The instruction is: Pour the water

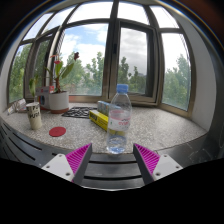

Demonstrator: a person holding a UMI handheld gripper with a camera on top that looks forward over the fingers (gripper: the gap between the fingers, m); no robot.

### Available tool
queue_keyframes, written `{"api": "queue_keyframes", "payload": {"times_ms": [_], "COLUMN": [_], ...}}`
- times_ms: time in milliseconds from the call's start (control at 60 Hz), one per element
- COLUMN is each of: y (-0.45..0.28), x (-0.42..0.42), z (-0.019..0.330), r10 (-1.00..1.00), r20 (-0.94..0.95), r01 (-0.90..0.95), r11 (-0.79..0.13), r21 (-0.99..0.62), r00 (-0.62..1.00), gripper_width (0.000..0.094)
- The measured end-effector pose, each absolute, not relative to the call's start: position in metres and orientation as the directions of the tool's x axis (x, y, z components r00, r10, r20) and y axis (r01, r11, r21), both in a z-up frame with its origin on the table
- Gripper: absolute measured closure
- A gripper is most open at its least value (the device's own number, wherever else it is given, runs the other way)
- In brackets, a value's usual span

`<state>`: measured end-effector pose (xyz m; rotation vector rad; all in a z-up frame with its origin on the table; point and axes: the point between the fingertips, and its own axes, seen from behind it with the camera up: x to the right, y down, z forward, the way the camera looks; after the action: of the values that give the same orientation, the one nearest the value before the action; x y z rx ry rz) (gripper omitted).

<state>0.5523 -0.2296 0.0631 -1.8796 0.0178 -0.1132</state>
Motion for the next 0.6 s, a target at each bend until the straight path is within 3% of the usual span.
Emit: {"api": "queue_keyframes", "payload": {"times_ms": [267,350,600], "y": [-0.122,-0.112,-0.112], "x": [0.575,0.575,0.581], "z": [0.08,0.081,0.084], "r10": [-0.103,-0.103,-0.143], "r20": [0.084,0.086,0.069], "r01": [0.059,0.063,0.041], "r11": [-0.226,-0.213,-0.188], "r21": [-0.972,-0.975,-0.981], "r00": [0.991,0.991,0.987], "gripper_width": [0.014,0.0371,0.0631]}}
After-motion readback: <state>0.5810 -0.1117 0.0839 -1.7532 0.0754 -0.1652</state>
